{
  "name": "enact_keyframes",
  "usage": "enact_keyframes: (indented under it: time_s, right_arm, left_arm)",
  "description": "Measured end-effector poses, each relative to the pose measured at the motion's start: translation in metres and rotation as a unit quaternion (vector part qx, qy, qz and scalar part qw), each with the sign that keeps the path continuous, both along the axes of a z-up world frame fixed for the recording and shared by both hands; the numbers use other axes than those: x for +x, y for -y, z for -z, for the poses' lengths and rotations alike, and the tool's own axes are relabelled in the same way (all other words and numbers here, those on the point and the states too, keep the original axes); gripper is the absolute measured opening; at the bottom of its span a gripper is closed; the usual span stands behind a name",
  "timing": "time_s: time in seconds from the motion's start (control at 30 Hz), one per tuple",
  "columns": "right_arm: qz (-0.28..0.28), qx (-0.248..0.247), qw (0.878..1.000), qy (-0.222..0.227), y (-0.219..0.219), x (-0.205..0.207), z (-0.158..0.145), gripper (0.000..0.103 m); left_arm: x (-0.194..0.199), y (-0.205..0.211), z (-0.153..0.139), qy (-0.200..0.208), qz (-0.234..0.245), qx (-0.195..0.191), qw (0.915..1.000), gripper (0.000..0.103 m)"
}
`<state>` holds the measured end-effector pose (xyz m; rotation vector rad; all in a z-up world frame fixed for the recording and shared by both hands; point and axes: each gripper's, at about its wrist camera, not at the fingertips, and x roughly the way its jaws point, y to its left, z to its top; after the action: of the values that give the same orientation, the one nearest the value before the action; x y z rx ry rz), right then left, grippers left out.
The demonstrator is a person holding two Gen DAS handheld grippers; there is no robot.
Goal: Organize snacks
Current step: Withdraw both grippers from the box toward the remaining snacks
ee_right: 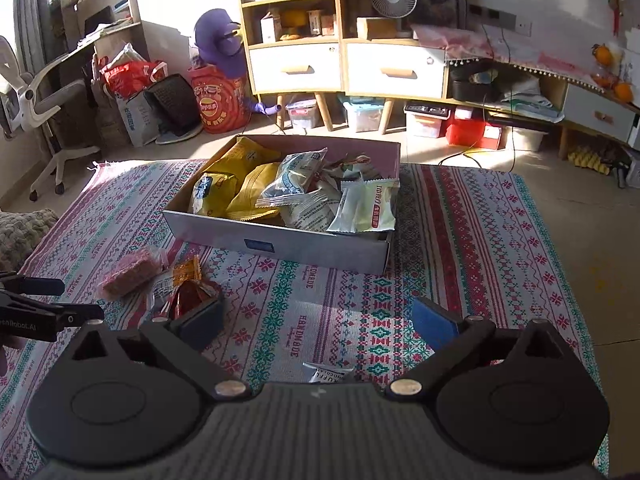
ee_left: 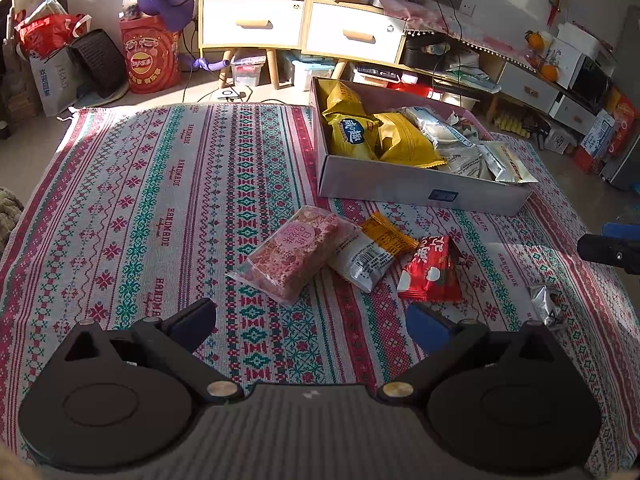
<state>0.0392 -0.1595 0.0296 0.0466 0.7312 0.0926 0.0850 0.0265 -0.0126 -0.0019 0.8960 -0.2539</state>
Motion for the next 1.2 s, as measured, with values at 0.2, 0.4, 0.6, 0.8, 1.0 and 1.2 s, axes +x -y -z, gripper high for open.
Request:
enact_keyframes:
  time_s: [0.2, 0.4, 0.6, 0.8, 1.0, 1.2]
  right_arm:
    - [-0.022, -0.007, 1.000, -0.007, -0.003, -0.012, 0.016, 0.100]
    - [-0.023, -0.004, 1.000, -0.018, -0.004, -0.025, 0.035, 0.100]
    - [-0.027, -0.023, 0.999, -0.035, -0.010, -0.030, 0.051, 0.100]
    - [-0.027, -0.038, 0.998, -0.042, -0.014, -0.033, 0.065, 0.102]
    - [-0.019, -0.030, 0.999, -0.032, -0.014, -0.034, 0.065, 0.103]
    - [-0.012, -0.029, 0.999, -0.027, -0.017, -0.029, 0.065, 0.103]
  left_arm:
    - [-0.012, -0.007, 0.015, 0.024, 0.011, 0.015, 0.9996, 0.103]
    - [-0.012, -0.019, 0.023, 0.033, 0.007, 0.024, 0.9991, 0.103]
    - [-0.005, -0.021, 0.039, 0.029, 0.013, 0.043, 0.9986, 0.103]
    - [-0.001, -0.018, 0.045, 0.071, 0.033, 0.044, 0.9959, 0.103]
    - [0.016, -0.013, 0.045, 0.083, 0.034, 0.041, 0.9951, 0.103]
    - [0.030, -0.012, 0.043, 0.076, 0.036, 0.040, 0.9957, 0.103]
